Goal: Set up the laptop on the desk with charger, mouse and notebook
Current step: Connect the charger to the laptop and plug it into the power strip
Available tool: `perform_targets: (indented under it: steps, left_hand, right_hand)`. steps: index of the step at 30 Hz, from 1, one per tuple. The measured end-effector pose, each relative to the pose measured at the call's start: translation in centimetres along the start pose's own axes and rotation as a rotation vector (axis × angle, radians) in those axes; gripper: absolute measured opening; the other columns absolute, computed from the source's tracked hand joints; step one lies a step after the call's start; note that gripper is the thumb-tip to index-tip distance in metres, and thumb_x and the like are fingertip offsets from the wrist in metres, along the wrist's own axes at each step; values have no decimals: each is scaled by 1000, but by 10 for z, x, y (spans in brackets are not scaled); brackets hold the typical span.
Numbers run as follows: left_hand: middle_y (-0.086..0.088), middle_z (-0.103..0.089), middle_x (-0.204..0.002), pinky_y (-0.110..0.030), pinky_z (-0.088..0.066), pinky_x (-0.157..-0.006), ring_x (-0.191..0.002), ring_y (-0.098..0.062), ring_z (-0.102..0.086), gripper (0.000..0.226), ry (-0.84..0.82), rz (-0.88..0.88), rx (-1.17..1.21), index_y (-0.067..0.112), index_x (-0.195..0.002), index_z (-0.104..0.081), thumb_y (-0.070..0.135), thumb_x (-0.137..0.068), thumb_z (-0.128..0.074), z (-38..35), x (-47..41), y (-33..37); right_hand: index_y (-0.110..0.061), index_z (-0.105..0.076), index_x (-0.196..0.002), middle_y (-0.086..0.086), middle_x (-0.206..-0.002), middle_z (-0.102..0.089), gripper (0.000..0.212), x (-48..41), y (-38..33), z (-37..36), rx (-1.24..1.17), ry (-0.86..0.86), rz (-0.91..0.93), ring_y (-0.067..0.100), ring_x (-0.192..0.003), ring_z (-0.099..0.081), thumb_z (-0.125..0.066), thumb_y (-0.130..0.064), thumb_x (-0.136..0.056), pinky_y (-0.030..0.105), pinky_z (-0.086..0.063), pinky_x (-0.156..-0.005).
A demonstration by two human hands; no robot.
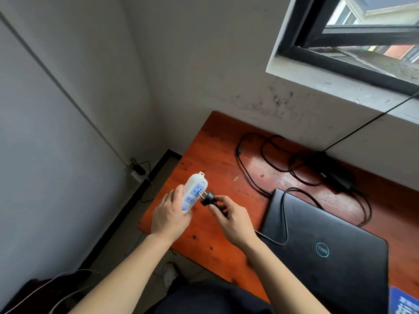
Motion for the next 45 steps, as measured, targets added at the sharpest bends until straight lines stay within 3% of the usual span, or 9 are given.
perform_targets:
  steps: [5,12,19,22,27,32,37,41,45]
  left_hand:
    - [-8,-66,-88,-21,-38,-47,-73,-25,-64,85,-7,11,9,13,-124,-43,25,-54,-91,2,-3,11]
    - [-3,-62,-76,-16,-29,-47,-56,-15,-51,79,36,84,34,17,-119,-43,30,-57,-89,8,-10,24]
    - [-7,-67,-84,-22,-32,-49,-69,-27,-63,81,80,-30,-51,11,-119,-49,12,-48,-88,18,-19,37]
    - [-7,-67,-83,-22,-32,-49,-70,-27,-61,77,107,-59,-77,9,-116,-51,8,-48,-86,22,-20,41]
    - [-8,-66,-83,-27,-42,-42,-68,-27,-59,72,96,-122,-112,9,-108,-48,3,-48,-86,27,-21,47]
    - [-7,-65,-78,-28,-40,-45,-64,-27,-58,69,63,-186,-164,11,-103,-46,-2,-45,-81,26,-20,50]
    - [-6,-64,-77,-15,-17,-46,-63,-21,-53,60,47,-56,-18,11,-100,-51,5,-50,-83,29,-25,45]
    - [-6,-63,-80,-20,-27,-51,-67,-18,-49,57,28,-81,-5,12,-102,-51,8,-55,-83,35,-33,45]
    - [-6,-62,-76,-19,-25,-47,-62,-24,-58,60,4,-189,-118,12,-93,-48,8,-47,-87,40,-32,56]
  right_hand:
    - [-34,-67,-122,-14,-82,-65,28,-5,0,10,53,25,-16,4,-72,-58,-62,-43,-97,12,-38,-60]
    - [-34,-68,-124,-2,-78,-72,27,-10,-4,22,92,16,37,16,-66,-63,-60,-38,-99,37,-51,-63]
    - [-28,-64,-114,-2,-83,-72,28,-16,-19,35,333,23,92,18,-79,-66,-50,-47,-99,36,-53,-67]
    - [-25,-64,-101,-3,-76,-64,27,-17,-29,38,434,61,123,19,-68,-55,-48,-47,-99,33,-39,-56]
    - [-21,-62,-97,0,-78,-60,29,-15,-34,39,501,62,108,20,-67,-46,-47,-45,-101,32,-28,-57]
    - [-20,-62,-96,0,-79,-60,32,-12,-34,36,587,37,92,25,-72,-57,-44,-46,-101,33,-31,-57]
    - [-19,-60,-94,-5,-73,-50,31,-15,-38,41,515,88,152,21,-64,-47,-46,-45,-102,33,-30,-55]
    - [-17,-60,-97,-4,-74,-51,32,-12,-37,47,448,95,196,20,-63,-50,-46,-44,-103,34,-37,-56]
    - [-18,-46,-85,-3,-72,-46,34,-12,-45,38,647,93,166,24,-59,-44,-40,-46,-104,33,-28,-52]
Point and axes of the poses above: each hand's wrist, its own x-axis away from the middle knuckle, its own z-axis out of the back of the hand, y = z × x, the point moved 6 cm from there along -x, towards the middle knuckle
